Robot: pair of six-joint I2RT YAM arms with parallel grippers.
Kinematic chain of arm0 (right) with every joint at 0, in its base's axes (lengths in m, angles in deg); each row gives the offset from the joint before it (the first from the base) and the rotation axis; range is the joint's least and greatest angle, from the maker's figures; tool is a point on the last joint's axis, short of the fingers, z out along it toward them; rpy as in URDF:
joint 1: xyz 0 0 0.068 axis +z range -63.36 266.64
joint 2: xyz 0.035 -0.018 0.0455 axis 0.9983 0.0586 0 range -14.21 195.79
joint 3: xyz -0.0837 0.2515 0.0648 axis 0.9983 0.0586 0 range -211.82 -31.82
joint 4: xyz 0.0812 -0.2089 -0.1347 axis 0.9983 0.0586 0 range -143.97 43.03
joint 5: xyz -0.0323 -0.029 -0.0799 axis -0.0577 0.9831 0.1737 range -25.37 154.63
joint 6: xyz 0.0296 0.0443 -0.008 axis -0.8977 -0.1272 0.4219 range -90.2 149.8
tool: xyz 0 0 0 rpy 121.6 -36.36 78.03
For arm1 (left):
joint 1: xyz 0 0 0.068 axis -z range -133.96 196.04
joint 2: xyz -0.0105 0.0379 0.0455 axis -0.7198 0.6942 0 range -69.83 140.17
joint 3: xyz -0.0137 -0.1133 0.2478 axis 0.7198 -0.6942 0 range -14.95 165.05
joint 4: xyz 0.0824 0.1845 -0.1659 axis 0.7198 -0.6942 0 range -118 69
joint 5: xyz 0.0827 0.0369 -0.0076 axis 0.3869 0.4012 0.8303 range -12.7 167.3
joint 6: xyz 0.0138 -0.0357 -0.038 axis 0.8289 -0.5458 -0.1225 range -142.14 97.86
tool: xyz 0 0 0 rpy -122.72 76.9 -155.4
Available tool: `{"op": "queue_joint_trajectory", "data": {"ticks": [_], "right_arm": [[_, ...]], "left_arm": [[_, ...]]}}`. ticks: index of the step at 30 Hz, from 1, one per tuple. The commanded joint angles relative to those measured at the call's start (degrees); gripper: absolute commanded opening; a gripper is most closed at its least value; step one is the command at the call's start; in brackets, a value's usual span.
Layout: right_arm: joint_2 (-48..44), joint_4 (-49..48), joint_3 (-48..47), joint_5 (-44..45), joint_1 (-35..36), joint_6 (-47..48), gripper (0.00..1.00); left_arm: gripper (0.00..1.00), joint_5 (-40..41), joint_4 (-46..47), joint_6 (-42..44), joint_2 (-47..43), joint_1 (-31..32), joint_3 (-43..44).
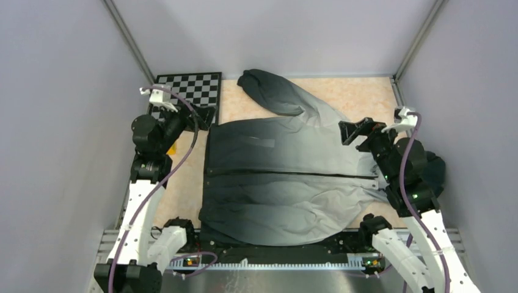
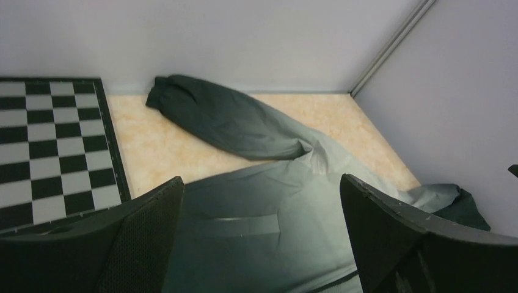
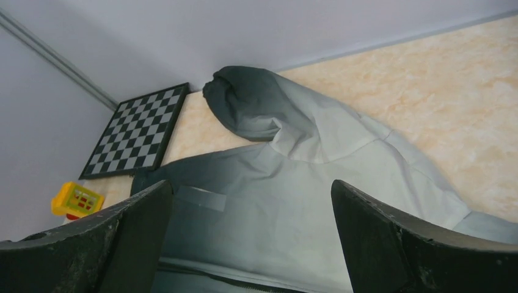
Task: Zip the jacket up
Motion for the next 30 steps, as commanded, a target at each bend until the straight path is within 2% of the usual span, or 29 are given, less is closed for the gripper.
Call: {"op": "queue_joint_trajectory", "data": {"ticks": [1,7,10,12,14,17,21,25,30], "right_arm": [[2.7,-2.2,0.4,-3.7,-0.3,-2.4,0.99],[10.0,-6.9,0.8,-15.0,-0.3,-2.1,0.99],[15.3,-13.1,3.4,-22.2,-0.3,-2.9,0.99],[19.1,-16.7,4.5,-25.9,0.2,-3.5,0.99],[22.9,-18.1,4.7,-26.5,2.2,-3.0,0.99],[28.3,-20.5,4.7,-26.0,6.8,-2.4,0.99],[34.0,-24.5,3.9,-24.8,14.1,-2.8,0.98],[39.9,-24.6,0.1,-22.1,21.3,-2.2,0.96],[46.5,-24.9,-4.1,-20.9,28.9,-1.2,0.92]], "left_arm": [[0.99,-2.0,-7.8,2.3,3.1,0.1,3.9],[0.99,6.2,-22.5,7.4,8.6,0.1,6.7],[0.99,14.2,-31.7,8.9,11.9,0.0,9.1],[0.99,20.4,-35.0,8.9,13.2,-0.1,9.4],[0.99,22.6,-35.6,9.6,13.4,-0.5,8.4],[0.99,21.7,-34.0,8.9,13.1,-1.2,5.3],[0.99,16.8,-33.7,7.4,16.1,-6.3,3.7],[0.99,11.1,-33.6,6.9,21.6,-11.9,3.7],[0.99,9.5,-34.7,9.5,27.3,-12.2,5.2]]}}
